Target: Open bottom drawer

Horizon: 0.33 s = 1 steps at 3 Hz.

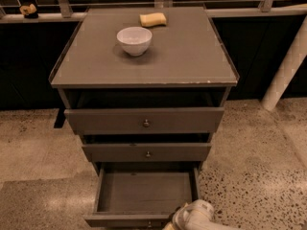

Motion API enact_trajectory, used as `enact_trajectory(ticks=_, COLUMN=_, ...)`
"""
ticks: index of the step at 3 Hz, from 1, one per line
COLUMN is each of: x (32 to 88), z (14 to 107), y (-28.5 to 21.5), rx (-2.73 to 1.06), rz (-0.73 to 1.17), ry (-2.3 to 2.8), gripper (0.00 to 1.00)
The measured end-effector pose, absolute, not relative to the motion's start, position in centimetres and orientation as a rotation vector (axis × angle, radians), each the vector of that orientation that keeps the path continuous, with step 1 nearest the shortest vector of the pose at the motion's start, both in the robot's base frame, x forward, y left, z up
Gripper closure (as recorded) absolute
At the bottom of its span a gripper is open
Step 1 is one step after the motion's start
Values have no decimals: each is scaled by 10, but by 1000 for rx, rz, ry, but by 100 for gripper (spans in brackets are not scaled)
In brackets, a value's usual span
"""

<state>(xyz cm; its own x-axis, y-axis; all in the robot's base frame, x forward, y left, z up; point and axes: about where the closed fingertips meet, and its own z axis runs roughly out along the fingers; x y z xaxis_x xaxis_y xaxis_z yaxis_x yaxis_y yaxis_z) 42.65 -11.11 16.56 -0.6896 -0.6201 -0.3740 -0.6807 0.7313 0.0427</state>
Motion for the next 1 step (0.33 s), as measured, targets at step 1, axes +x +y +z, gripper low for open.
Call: enact_trajectory(ticks=1, x=427, z=166, y=-111, rx=-1010, rz=254, ry=2600, gripper=0)
